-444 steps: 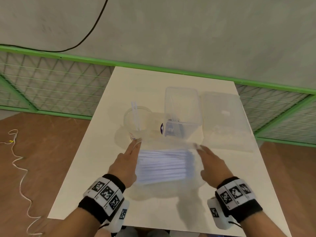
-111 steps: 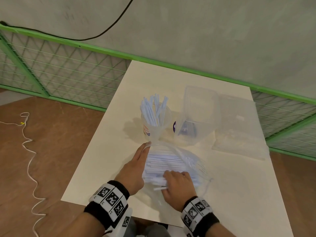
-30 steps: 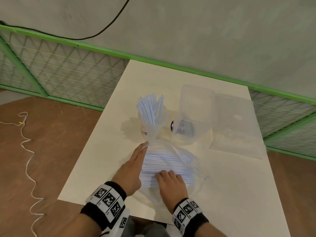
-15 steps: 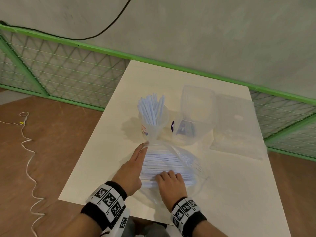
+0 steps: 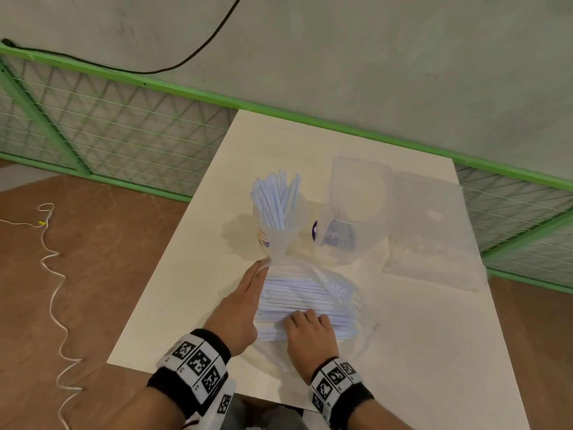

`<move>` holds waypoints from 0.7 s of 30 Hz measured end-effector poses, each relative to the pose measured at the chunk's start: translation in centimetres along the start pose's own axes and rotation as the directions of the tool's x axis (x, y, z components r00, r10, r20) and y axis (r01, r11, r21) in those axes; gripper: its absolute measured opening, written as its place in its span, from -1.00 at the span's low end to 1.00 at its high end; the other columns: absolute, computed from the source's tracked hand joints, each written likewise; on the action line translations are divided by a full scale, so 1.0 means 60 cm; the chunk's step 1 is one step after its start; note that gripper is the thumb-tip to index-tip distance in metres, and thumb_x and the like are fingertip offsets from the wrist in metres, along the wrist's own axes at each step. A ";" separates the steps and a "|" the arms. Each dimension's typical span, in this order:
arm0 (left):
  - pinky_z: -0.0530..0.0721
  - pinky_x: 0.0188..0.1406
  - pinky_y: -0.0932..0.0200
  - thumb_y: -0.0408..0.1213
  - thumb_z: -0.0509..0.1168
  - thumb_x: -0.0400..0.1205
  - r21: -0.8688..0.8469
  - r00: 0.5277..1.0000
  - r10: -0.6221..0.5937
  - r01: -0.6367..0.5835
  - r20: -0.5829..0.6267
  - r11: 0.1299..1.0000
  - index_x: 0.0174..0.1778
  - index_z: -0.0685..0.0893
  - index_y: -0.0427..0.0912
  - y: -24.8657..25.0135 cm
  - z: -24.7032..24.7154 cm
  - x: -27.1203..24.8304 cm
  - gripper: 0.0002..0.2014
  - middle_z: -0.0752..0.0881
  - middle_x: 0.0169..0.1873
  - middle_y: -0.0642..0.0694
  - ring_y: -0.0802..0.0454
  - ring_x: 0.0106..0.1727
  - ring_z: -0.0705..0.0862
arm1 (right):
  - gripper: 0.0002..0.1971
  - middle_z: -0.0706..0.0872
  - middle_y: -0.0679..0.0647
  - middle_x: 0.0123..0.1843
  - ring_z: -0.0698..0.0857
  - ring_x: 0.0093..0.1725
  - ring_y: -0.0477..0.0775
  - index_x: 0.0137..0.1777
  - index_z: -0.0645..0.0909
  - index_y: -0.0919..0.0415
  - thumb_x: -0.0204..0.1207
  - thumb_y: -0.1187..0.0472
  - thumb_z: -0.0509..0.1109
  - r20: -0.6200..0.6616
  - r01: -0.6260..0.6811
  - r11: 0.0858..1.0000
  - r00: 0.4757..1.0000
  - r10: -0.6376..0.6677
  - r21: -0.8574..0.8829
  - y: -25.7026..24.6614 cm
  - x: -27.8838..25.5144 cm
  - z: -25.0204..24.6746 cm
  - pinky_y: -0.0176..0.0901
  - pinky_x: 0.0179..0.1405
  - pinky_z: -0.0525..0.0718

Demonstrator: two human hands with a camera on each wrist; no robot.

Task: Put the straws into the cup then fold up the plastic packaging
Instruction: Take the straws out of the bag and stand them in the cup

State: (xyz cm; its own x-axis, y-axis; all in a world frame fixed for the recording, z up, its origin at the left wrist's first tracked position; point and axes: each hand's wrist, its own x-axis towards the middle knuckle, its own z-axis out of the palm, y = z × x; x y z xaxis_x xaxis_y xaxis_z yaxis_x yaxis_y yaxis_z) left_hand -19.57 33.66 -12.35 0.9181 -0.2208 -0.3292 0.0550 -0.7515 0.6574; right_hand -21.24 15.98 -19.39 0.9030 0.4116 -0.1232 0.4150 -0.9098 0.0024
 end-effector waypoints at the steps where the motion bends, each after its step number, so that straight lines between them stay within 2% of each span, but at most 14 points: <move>1: 0.71 -0.18 0.09 -0.66 0.20 0.36 -0.004 1.000 0.004 -0.004 0.002 1.000 0.68 -0.14 0.15 -0.001 0.000 0.000 0.08 -0.21 0.62 0.41 -0.02 0.04 0.65 | -0.65 0.72 -0.01 -0.30 0.69 -0.31 0.13 -0.28 0.73 0.08 -0.11 0.26 0.68 0.006 -0.002 1.000 1.000 0.002 -0.003 0.000 0.001 0.001 0.00 -0.35 0.68; 4: 0.73 -0.13 0.03 -0.68 0.20 0.36 -0.010 1.000 0.005 -0.005 -0.001 1.000 0.69 -0.14 0.14 -0.003 0.000 0.002 0.08 -0.22 0.62 0.41 -0.03 0.10 0.66 | -0.69 0.74 0.02 -0.31 0.69 -0.30 0.13 -0.30 0.73 0.10 -0.09 0.27 0.68 0.034 -0.010 1.000 0.999 0.011 -0.012 -0.001 0.003 0.002 0.02 -0.34 0.68; 8: 0.73 -0.13 0.07 -0.68 0.20 0.35 -0.019 1.000 0.010 -0.010 0.001 1.000 0.69 -0.13 0.14 -0.004 0.001 0.002 0.09 -0.22 0.62 0.42 -0.02 0.15 0.66 | -0.65 0.74 -0.03 -0.40 0.69 -0.37 0.11 -0.23 0.73 0.05 -0.06 0.24 0.67 0.055 -0.010 1.000 0.998 0.010 -0.001 -0.002 0.004 0.001 0.01 -0.34 0.66; 12: 0.72 -0.15 0.07 -0.68 0.20 0.36 -0.009 1.000 -0.001 0.001 -0.002 1.000 0.69 -0.15 0.15 -0.004 0.001 0.003 0.09 -0.22 0.62 0.41 -0.03 0.05 0.67 | -0.61 0.74 -0.05 -0.40 0.69 -0.37 0.11 -0.13 0.74 0.04 -0.01 0.22 0.66 0.048 -0.006 1.000 0.999 0.006 0.000 -0.001 0.003 0.002 0.01 -0.34 0.64; 15: 0.73 -0.11 0.03 -0.68 0.21 0.35 -0.012 1.000 0.004 -0.004 0.000 1.000 0.69 -0.15 0.15 -0.005 0.001 0.004 0.09 -0.23 0.61 0.43 -0.04 0.11 0.67 | -0.63 0.75 -0.06 -0.38 0.69 -0.36 0.10 -0.15 0.75 0.03 -0.02 0.23 0.66 0.052 0.000 1.000 0.999 -0.001 0.007 -0.001 0.002 0.004 -0.02 -0.34 0.64; 17: 0.74 -0.13 0.03 -0.68 0.21 0.35 -0.008 1.000 -0.001 0.001 -0.003 1.000 0.69 -0.13 0.15 -0.005 0.001 0.004 0.09 -0.23 0.61 0.44 -0.04 0.08 0.67 | -0.64 0.75 -0.06 -0.35 0.69 -0.36 0.10 -0.21 0.75 0.03 -0.06 0.25 0.66 0.055 -0.008 1.000 0.998 0.007 0.011 -0.001 0.004 0.002 -0.01 -0.35 0.65; 21: 0.64 -0.26 0.20 -0.67 0.22 0.35 -0.004 1.000 -0.011 0.011 -0.004 1.000 0.68 -0.13 0.15 -0.003 0.001 0.004 0.09 -0.23 0.62 0.42 -0.02 0.04 0.67 | -0.67 0.74 -0.02 -0.33 0.69 -0.35 0.11 -0.29 0.72 0.06 -0.10 0.26 0.64 0.109 -0.028 1.000 0.994 0.028 0.001 -0.002 0.010 0.000 0.02 -0.34 0.67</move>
State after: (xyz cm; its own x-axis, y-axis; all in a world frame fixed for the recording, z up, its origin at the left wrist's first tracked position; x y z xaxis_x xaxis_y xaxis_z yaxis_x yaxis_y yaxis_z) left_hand -19.37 33.68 -12.59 0.9189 -0.2101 -0.3340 0.0667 -0.7516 0.6562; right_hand -20.74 16.37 -19.46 0.8968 0.3778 -0.2304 0.3893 -0.9211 0.0047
